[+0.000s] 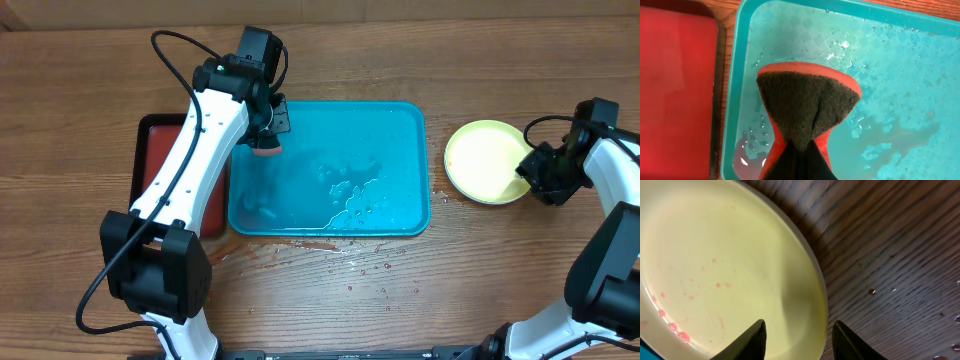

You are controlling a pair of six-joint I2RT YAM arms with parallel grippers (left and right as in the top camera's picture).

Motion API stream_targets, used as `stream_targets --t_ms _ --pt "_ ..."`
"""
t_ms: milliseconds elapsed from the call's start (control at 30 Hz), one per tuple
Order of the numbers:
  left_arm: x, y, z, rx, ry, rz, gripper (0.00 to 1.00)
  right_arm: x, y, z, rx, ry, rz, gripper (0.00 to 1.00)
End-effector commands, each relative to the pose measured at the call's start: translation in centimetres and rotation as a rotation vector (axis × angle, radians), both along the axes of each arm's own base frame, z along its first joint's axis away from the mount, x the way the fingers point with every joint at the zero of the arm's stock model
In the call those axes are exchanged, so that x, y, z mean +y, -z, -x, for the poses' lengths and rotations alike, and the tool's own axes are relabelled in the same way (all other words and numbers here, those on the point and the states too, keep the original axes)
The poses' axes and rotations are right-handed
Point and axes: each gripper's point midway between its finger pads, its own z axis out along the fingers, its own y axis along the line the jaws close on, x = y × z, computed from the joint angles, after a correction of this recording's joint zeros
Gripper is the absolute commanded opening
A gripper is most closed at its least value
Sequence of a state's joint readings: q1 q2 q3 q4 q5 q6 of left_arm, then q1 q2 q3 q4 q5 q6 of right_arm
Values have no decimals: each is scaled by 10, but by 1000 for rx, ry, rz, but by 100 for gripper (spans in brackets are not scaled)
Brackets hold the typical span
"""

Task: Clean dirty plates on tray and stack at the side

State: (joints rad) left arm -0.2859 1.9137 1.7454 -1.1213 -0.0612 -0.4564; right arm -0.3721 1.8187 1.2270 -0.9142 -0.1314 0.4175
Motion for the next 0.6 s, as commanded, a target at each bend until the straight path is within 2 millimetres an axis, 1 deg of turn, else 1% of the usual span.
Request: stream_targets --t_ms 0,100,233,267,300,333,433,567 --pt "12 0 0 -1 -12 -31 4 12 -16 -12 -47 -22 -62 44" --pt "24 -2 5 23 -31 -39 4 27 -34 -22 -95 -111 -106 46" --pt "52 -12 13 56 -53 -56 4 53 -59 -30 -147 -237 -123 50" --pt "61 -16 16 63 -56 -62 4 65 -66 -33 -161 -277 -118 50" --pt "67 -18 17 66 -60 -64 4 70 -69 -34 -165 -290 -116 50" --pt "75 -19 20 71 -60 -69 4 79 -73 -36 -174 -318 -115 50" --pt "99 -22 26 94 -58 -84 4 113 -79 -40 -198 -413 -112 51" --pt "123 -21 32 126 -51 -98 4 154 -81 -45 -229 -547 -104 54"
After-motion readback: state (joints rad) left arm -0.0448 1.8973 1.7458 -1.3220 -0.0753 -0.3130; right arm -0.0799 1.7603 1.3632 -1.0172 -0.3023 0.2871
